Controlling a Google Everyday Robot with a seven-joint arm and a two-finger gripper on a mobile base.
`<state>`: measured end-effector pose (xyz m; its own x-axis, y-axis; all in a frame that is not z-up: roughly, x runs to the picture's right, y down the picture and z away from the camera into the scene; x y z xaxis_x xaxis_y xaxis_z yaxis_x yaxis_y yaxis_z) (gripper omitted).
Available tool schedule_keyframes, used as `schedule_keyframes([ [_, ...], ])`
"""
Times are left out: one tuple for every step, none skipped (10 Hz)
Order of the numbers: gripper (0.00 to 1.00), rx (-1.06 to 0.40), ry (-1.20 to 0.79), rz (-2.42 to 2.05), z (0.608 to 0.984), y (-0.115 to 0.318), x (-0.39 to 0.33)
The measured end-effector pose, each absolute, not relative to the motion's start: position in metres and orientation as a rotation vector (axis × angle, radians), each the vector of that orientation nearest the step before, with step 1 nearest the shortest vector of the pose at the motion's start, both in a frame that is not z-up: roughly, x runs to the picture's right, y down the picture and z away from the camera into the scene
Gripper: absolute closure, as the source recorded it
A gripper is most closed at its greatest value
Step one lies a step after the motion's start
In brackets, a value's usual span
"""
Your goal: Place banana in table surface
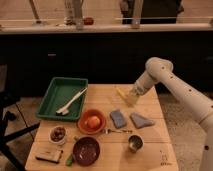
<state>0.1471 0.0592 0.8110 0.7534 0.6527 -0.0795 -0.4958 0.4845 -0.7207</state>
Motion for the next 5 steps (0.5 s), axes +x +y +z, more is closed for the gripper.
schedule_keyframes([
  [0.98, -0.802, -0.220, 0.704, 0.8105, 0.0586, 0.1450],
  [0.98, -0.805, -0.225, 0.704, 0.8090, 0.0575, 0.1429],
  [0.98, -0.805, -0.230, 0.705, 0.8077, 0.0564, 0.1416],
  [0.98, -0.805, -0.234, 0.703, 0.8069, 0.0557, 0.1403],
  [0.98, -0.807, -0.240, 0.695, 0.8059, 0.0550, 0.1351],
])
